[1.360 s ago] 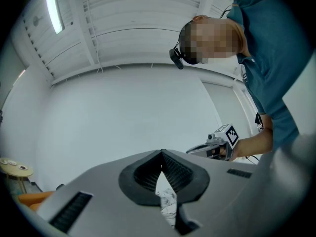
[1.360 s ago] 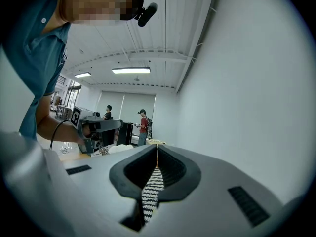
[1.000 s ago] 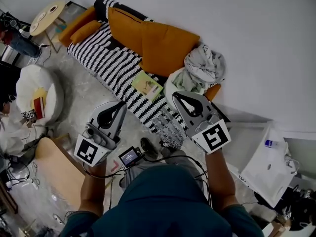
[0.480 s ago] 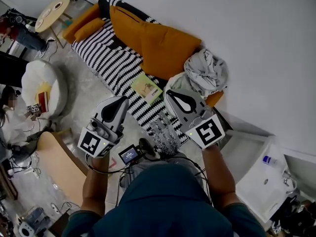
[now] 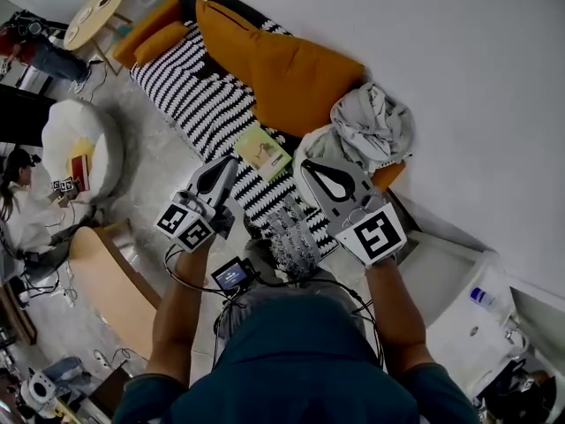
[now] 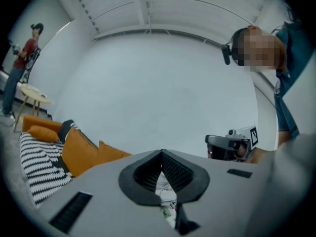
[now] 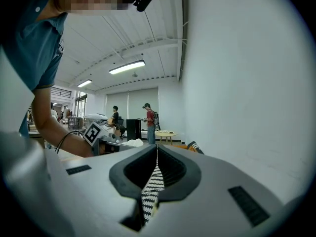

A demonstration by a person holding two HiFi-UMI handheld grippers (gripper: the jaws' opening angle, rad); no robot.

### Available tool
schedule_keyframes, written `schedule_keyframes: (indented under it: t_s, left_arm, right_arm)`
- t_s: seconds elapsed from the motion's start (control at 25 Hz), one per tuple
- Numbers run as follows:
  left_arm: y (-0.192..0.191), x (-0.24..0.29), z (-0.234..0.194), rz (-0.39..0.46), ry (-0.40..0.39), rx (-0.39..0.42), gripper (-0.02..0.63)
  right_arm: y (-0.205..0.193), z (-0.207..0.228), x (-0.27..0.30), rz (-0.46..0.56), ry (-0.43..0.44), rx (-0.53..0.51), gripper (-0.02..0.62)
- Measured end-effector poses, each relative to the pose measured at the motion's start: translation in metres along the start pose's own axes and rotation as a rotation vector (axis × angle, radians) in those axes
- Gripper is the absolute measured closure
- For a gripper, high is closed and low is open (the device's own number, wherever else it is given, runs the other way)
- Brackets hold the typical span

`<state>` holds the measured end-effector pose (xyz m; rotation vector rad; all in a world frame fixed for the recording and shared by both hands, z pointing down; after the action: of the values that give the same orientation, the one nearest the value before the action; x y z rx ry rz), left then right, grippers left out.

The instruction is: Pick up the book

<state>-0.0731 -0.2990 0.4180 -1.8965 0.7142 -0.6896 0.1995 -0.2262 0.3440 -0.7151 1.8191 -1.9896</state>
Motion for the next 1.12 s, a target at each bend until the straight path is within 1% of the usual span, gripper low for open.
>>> schedule_keyframes:
  t_s: [0.12,0.2,0.32,0.4,0.52,0.64,0.76,0.88,0.92,1.12]
  left_arm:
    - [-0.026,0.02,-0.034,-0.057,0.039,-0.121,0.603]
    - [-0.045,0.033,-0.056,-0.096,0.052,-0.185,0.603]
    - [-0.08,0.052,-0.087,-0.174,0.057,-0.239,0.603]
    - [-0.106,0.066,-0.11,-0.223,0.063,-0.294,0.602]
    - [-0.149,0.086,-0.146,-0.293,0.09,-0.389,0.601]
    - [-0.194,0.1,-0.176,-0.373,0.124,-0.456,0.595]
    - [-0.238,0.113,-0.202,-0.438,0.165,-0.534,0.565]
    - [-0.274,0.125,-0.223,-0.483,0.198,-0.615,0.526]
    - [-0.284,0.128,-0.229,-0.489,0.215,-0.642,0.514]
    - [-0.336,0.137,-0.261,-0.483,0.33,-0.792,0.402]
  right_arm:
    - [-0.01,0.008,0.007,-0.016,-0.014,0.006,0.58]
    - [-0.015,0.012,0.013,-0.024,-0.028,0.019,0.58]
    - [-0.025,0.015,0.024,-0.048,-0.052,0.061,0.581]
    - [-0.033,0.021,0.035,-0.069,-0.066,0.077,0.581]
    - [-0.046,0.03,0.052,-0.091,-0.084,0.093,0.58]
    - [-0.058,0.037,0.066,-0.107,-0.098,0.115,0.58]
    - [-0.074,0.044,0.078,-0.123,-0.103,0.148,0.581]
    - [-0.092,0.05,0.088,-0.145,-0.102,0.178,0.58]
    - [-0.098,0.051,0.091,-0.153,-0.101,0.188,0.58]
    - [-0.122,0.054,0.103,-0.174,-0.103,0.231,0.58]
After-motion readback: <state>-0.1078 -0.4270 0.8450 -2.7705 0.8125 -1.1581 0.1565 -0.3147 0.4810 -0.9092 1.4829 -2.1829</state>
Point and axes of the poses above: the fingertips, and each gripper's own axes: x forward along the fingers, z to its right, y out of its top, the point moved 10 cm from there along -x, backward along the fingers, and after that the axes turned 14 degrees about y, right-handed, at the moved point
